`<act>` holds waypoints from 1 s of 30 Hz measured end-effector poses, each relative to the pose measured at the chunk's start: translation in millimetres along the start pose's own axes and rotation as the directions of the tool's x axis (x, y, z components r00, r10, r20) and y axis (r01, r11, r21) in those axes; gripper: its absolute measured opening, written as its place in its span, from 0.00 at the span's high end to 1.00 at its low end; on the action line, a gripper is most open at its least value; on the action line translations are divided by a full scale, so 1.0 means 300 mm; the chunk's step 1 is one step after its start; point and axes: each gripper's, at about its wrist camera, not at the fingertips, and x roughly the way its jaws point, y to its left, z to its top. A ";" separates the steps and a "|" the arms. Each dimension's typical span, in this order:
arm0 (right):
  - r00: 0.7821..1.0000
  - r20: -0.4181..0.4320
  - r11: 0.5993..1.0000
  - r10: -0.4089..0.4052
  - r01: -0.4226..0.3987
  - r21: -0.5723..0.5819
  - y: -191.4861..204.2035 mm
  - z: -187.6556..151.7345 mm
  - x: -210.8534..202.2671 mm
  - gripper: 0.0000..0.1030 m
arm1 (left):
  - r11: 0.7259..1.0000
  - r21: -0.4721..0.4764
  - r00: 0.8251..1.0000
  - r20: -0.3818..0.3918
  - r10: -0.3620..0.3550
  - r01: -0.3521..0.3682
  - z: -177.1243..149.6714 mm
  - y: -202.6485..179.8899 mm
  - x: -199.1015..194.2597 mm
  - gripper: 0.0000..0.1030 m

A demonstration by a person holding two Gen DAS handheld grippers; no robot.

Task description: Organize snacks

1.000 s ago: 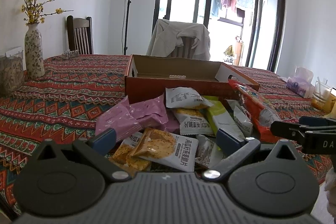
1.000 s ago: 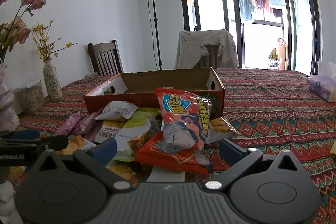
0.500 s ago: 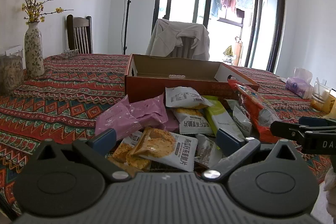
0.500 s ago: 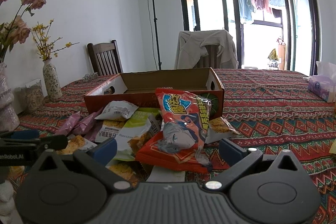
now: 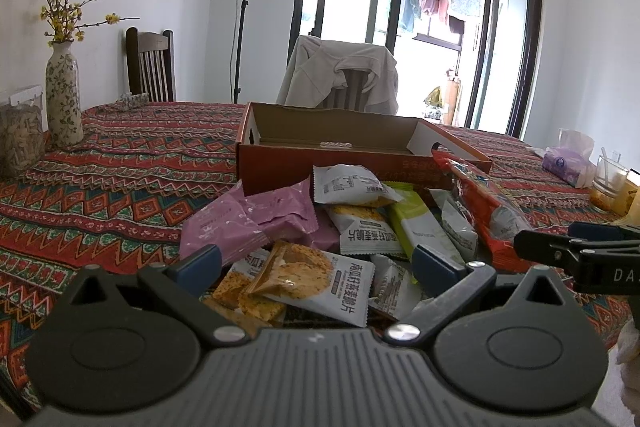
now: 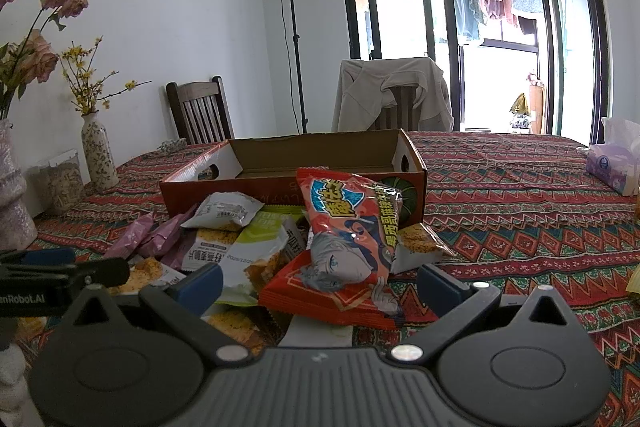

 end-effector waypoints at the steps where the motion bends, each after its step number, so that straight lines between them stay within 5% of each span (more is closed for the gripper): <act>1: 1.000 0.000 1.000 0.001 -0.001 0.000 -0.001 0.000 0.001 0.00 | 1.000 0.001 1.000 -0.001 0.002 -0.002 0.000 -0.002 0.000 0.00; 30: 1.000 -0.006 1.000 0.002 -0.002 0.001 0.003 -0.001 -0.004 0.00 | 1.000 0.005 1.000 -0.003 0.005 -0.005 -0.001 -0.003 -0.005 0.00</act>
